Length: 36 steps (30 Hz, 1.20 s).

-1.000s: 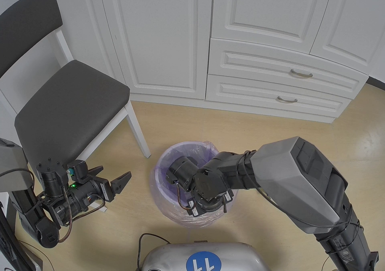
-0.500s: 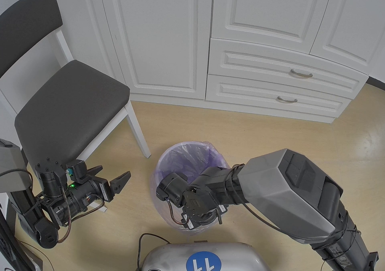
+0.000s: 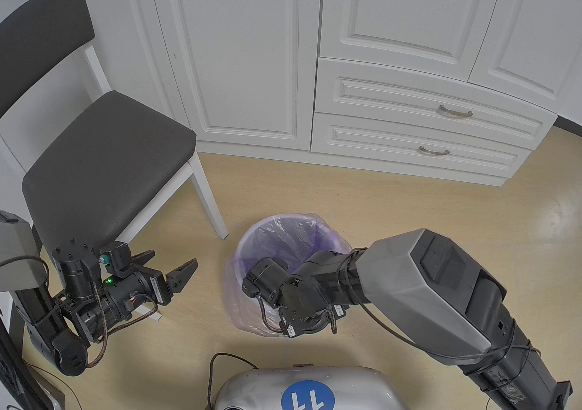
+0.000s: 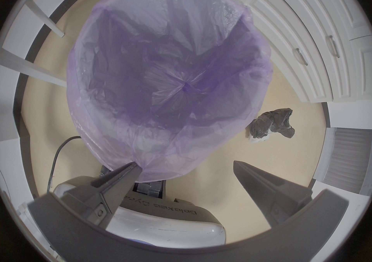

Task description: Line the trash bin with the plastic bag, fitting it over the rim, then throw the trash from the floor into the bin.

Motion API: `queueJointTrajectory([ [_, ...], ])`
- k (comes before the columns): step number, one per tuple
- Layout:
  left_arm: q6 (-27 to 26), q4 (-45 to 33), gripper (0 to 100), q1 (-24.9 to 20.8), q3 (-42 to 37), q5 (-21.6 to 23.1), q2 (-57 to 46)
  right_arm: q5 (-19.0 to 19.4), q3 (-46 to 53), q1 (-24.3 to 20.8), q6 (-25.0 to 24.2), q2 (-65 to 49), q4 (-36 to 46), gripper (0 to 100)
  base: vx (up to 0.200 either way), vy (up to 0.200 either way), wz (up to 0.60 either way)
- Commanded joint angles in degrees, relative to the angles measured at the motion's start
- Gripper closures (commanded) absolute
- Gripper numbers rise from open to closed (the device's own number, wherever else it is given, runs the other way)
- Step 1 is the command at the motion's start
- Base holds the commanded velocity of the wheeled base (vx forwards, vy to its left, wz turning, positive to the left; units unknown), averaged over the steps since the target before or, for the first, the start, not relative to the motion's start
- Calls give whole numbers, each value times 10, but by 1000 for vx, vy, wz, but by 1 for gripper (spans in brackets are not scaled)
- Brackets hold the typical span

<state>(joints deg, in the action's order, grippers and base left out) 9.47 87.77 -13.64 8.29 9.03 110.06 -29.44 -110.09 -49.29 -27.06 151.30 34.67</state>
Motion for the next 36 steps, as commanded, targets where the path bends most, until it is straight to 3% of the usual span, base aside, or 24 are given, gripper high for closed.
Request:
queueJointTrajectory([
  [1, 0, 0, 0, 0, 0, 0, 0, -11, 17, -8, -6, -21, 0, 0, 0, 0, 0],
  [8, 0, 0, 0, -3, -2, 0, 1, -15, 99, -39, -10, -102, -2, 0, 0, 0, 0],
  [18, -1, 0, 0, -2, -2, 0, 4, -23, 139, -49, -16, -184, -7, 0, 0, 0, 0],
  [30, -2, 0, 0, -5, -4, 0, -5, -26, 141, -23, -48, -213, -17, 0, 0, 0, 0],
  [36, -2, 0, 0, -5, -8, 0, -3, -48, 190, 3, -40, -246, -80, 0, 0, 0, 0],
])
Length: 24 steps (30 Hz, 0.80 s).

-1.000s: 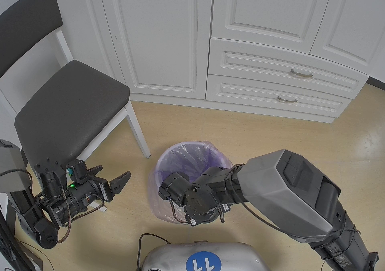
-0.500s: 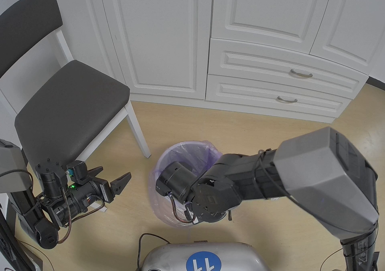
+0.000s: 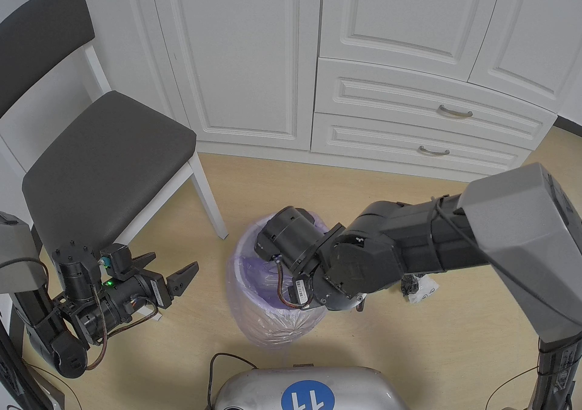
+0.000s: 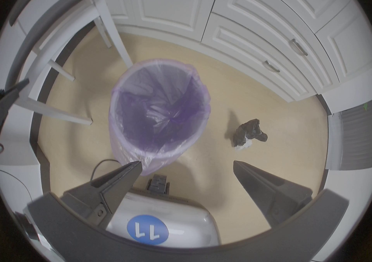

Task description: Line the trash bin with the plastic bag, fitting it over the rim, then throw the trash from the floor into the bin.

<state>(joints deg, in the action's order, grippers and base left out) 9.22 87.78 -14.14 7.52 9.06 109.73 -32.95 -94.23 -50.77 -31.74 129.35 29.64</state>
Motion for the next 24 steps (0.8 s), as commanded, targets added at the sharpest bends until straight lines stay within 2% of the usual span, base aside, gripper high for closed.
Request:
queueJointTrajectory([
  [1, 0, 0, 0, 0, -1, 0, 0, -14, 41, 22, 10, -32, -43, 0, 0, 0, 0],
  [7, 0, 0, 0, 0, -1, 1, 0, -9, 98, 31, 22, -60, -114, 0, 0, 0, 0],
  [10, 0, 0, 0, 1, -1, 1, 3, 25, 129, 30, 21, -72, -157, 0, 0, 0, 0],
  [20, -1, 0, 0, 1, -2, 0, 5, 70, 137, 30, 16, -80, -170, 0, 0, 0, 0],
  [24, 0, 0, 0, 1, -2, 0, 4, 77, 135, 30, 14, -78, -170, 0, 0, 0, 0],
])
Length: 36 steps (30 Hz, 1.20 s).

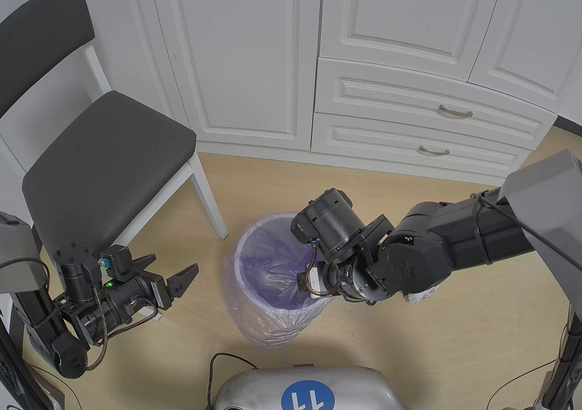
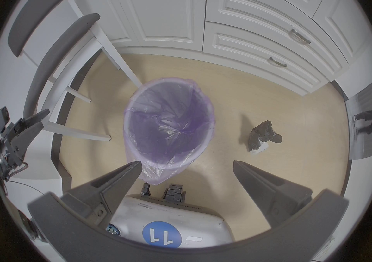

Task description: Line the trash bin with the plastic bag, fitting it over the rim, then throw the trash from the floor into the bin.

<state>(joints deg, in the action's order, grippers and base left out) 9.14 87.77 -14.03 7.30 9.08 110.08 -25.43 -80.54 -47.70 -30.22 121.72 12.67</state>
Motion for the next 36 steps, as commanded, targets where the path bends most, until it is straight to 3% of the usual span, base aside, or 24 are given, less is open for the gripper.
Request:
queueJointTrajectory([
  [1, 0, 0, 0, 1, 0, 1, 0, 5, -1, 0, -1, -1, 0, 0, 0, 0, 0],
  [8, 1, 0, 0, 0, -1, 0, -2, 22, -2, 0, -3, -3, 0, 0, 0, 0, 0],
  [11, 0, 0, 0, 0, -2, 0, -1, 53, 0, 0, -6, -6, 0, 0, 0, 0, 0],
  [14, 1, 0, 0, -1, -4, 0, 2, 91, 10, 0, -45, -11, -1, 0, 0, 0, 0],
  [20, 1, 0, 0, -2, -5, 0, 7, 100, 49, 8, -61, -13, -46, 0, 0, 0, 0],
  [24, 1, 0, 0, -16, -10, -1, 1, 109, 111, 27, -48, -28, -127, 0, 0, 0, 0],
  [32, -1, -1, 0, -48, -22, -13, 15, 167, 132, 71, -16, -59, -132, 0, 0, 0, 0],
  [36, -12, -1, 0, -49, -20, -50, 43, 185, 137, 82, 17, -57, -135, 0, 0, 0, 0],
])
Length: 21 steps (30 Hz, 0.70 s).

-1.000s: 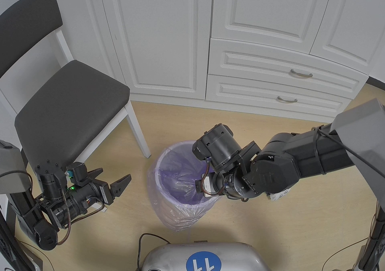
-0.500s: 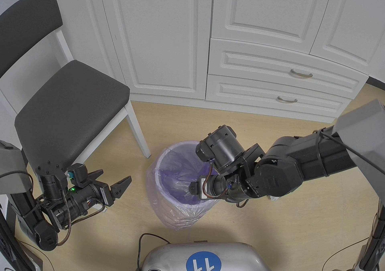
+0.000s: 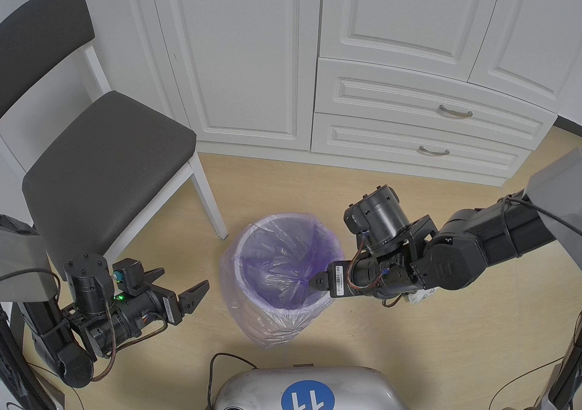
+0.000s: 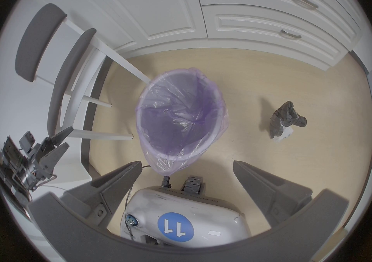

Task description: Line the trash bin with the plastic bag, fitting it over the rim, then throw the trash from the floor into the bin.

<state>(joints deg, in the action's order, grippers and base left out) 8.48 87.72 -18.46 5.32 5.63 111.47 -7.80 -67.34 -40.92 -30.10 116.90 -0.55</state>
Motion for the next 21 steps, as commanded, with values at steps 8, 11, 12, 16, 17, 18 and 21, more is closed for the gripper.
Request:
queueJointTrajectory([
  [8, -75, 0, 0, -7, -14, -101, 68, 9, 5, 15, 54, 6, -3, 0, 0, 0, 0],
  [11, -73, 0, 0, -24, -15, -115, 65, 9, 6, 15, 58, 4, -3, 0, 0, 0, 0],
  [12, -73, 0, 0, -30, -15, -124, 65, 9, 10, 15, 58, 3, -2, 0, 0, 0, 0],
  [16, -73, 1, 0, -46, -16, -156, 63, -1, 25, 15, 67, -16, -2, 0, 0, 0, 0],
  [17, -73, 1, 0, -47, -17, -160, 60, -5, 28, 15, 72, -23, -2, 0, 0, 0, 0],
  [18, -73, 1, 0, -49, -19, -163, 56, -16, 35, 15, 81, -36, -2, 0, 0, 0, 0],
  [21, -73, 1, 0, -50, -34, -164, 31, -50, 58, 15, 109, -77, -3, 0, 0, 0, 0],
])
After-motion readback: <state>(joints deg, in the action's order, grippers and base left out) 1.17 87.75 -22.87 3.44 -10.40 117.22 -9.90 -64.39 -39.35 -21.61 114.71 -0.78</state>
